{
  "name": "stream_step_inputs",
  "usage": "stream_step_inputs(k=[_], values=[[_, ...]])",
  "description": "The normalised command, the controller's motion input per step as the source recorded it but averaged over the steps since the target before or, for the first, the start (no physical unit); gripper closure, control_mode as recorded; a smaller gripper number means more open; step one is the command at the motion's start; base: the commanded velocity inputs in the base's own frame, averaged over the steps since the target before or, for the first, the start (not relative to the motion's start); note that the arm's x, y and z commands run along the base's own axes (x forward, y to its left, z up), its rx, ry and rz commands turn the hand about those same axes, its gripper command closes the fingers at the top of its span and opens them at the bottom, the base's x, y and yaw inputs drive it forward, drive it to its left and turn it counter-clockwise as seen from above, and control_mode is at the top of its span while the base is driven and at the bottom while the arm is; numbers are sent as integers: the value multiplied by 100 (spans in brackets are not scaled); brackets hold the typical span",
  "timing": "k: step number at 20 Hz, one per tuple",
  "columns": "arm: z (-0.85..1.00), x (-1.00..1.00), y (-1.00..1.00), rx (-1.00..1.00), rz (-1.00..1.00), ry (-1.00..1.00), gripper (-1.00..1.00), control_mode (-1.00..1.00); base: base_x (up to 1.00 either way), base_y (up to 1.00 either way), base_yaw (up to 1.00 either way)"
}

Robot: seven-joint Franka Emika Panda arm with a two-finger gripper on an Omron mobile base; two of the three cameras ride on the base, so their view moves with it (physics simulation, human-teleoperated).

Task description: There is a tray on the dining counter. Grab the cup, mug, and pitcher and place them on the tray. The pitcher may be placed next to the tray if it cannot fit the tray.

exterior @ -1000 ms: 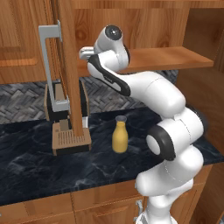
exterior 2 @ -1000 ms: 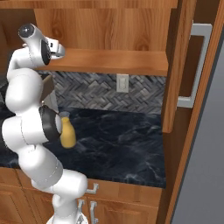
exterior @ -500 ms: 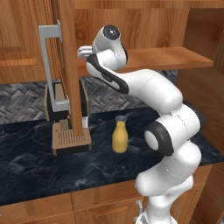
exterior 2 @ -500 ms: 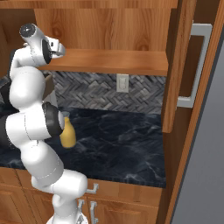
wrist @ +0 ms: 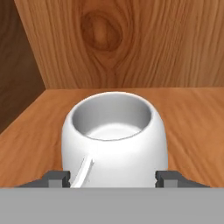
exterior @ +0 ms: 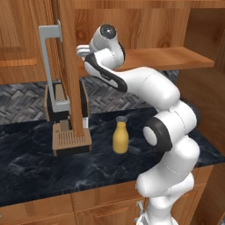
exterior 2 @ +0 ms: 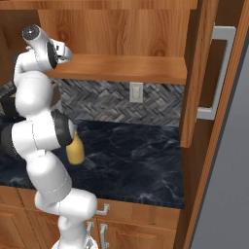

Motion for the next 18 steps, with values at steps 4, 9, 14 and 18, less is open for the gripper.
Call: stream_step_inputs(k=[4,9,14,18], values=[[0,11,9,0,0,0,100,-100,0,0,0],[0,3,3,0,0,0,100,-100,0,0,0],[0,0,0,0,0,0,100,-100,0,0,0],[0,0,0,0,1,0,100,-100,0,0,0]])
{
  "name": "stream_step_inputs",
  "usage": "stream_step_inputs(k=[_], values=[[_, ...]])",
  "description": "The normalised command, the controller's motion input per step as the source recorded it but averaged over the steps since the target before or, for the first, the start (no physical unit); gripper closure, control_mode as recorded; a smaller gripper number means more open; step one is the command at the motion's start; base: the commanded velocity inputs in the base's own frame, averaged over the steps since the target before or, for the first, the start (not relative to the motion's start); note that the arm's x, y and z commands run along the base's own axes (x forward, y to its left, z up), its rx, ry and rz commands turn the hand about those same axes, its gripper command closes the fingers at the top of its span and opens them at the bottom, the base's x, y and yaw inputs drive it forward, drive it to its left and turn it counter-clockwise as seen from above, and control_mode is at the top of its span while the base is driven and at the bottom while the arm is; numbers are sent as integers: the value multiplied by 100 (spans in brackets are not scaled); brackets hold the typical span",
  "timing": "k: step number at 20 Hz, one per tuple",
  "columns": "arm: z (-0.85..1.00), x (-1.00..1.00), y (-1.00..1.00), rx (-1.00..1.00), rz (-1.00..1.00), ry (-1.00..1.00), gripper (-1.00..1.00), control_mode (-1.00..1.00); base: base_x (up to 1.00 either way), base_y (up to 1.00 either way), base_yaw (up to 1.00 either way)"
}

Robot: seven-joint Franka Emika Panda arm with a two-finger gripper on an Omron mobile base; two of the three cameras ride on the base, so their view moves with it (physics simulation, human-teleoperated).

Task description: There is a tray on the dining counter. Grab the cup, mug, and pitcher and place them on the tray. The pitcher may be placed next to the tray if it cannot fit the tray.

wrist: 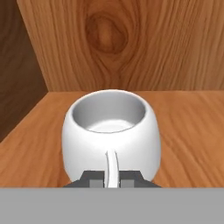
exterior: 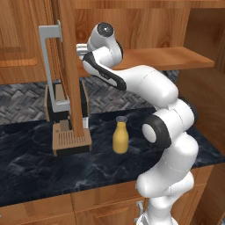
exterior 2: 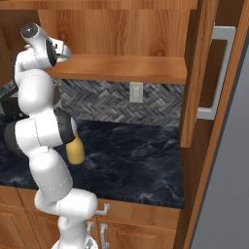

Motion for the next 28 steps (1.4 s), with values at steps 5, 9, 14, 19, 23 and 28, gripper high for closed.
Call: stream_step_inputs(k=[5,9,14,19,23,28], values=[[0,-14,-10,0,1,0,100,-100,0,0,0],[0,-32,-26,2,4,0,100,-100,0,0,0],[0,-38,-41,1,4,-1,100,-100,0,0,0],[0,-54,-50,0,3,-6,100,-100,0,0,0],[0,-69,-56,0,2,-8,100,-100,0,0,0],[0,-87,-53,0,0,-5,100,-100,0,0,0]])
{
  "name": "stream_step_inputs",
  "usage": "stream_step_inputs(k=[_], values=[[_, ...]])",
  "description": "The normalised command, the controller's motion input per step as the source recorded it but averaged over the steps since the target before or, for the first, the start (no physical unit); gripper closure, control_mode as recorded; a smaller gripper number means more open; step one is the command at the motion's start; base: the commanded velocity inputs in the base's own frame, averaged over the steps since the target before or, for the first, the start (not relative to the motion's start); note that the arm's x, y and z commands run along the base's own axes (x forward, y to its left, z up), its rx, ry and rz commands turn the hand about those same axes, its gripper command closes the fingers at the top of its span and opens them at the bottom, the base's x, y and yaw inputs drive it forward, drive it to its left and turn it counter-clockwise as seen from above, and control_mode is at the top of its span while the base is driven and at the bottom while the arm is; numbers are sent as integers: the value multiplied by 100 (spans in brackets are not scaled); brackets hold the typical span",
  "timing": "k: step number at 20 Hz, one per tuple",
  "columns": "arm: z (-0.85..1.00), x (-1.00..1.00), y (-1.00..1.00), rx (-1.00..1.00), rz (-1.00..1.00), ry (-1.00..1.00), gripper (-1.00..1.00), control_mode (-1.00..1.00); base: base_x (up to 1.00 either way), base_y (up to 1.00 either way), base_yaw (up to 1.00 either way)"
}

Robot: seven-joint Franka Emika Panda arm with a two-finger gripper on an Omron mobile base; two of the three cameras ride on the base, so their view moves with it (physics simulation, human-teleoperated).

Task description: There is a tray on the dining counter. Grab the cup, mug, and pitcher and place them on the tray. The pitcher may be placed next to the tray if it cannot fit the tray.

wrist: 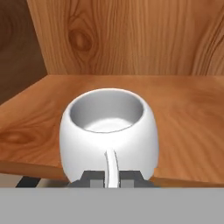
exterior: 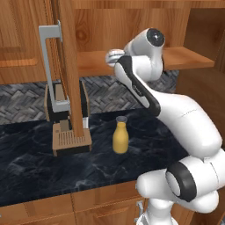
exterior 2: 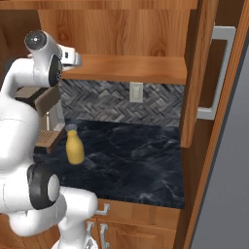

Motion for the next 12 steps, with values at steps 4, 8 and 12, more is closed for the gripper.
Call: stream_step_inputs(k=[4,8,12], values=[[0,-100,-52,0,1,-3,100,-100,0,0,0],[1,-100,-44,0,0,-1,100,-100,0,0,0],[1,-99,-29,0,0,0,100,-100,0,0,0]])
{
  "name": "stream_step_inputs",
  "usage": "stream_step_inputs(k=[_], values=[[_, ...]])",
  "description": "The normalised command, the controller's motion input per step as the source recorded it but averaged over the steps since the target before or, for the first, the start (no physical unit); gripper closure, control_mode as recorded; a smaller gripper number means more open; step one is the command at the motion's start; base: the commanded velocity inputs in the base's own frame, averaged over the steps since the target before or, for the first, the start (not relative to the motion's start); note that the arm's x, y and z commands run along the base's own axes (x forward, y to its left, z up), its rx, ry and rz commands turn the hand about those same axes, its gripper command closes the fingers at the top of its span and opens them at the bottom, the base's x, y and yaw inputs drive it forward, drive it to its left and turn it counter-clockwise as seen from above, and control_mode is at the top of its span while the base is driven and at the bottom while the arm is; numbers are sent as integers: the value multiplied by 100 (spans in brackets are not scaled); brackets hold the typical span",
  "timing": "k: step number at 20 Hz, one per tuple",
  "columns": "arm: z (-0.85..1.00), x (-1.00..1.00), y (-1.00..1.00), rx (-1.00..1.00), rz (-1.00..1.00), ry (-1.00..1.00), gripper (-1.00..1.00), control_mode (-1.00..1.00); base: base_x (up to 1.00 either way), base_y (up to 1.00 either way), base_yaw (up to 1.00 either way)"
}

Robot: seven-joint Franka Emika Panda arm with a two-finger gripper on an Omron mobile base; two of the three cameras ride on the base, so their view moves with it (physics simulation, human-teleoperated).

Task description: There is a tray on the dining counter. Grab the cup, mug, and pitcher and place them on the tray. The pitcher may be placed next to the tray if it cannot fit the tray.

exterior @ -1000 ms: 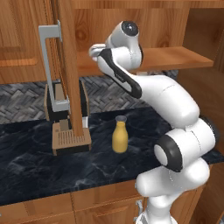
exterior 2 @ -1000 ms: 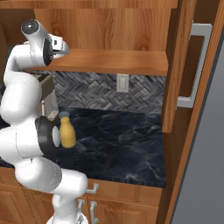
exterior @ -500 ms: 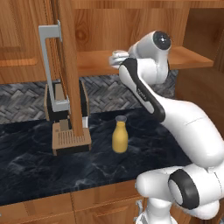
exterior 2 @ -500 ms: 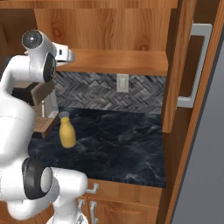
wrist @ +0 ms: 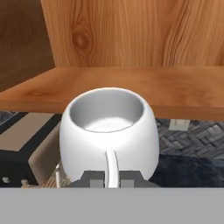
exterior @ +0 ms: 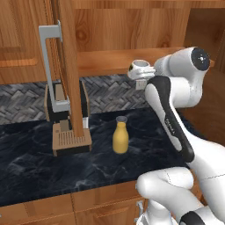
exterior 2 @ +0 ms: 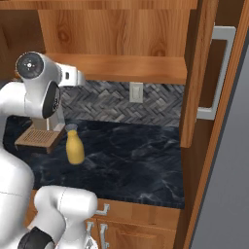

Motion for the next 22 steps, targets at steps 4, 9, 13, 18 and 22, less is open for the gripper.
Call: stream_step_inputs(k=[4,9,13,18,22], values=[[0,-89,-15,0,0,0,100,-100,0,0,0],[0,-82,-7,0,0,0,100,-100,0,0,0],[7,-65,-1,0,0,0,100,-100,0,0,0],[32,-29,0,0,0,9,100,-100,0,0,0],[39,-17,0,0,0,19,100,-100,0,0,0]])
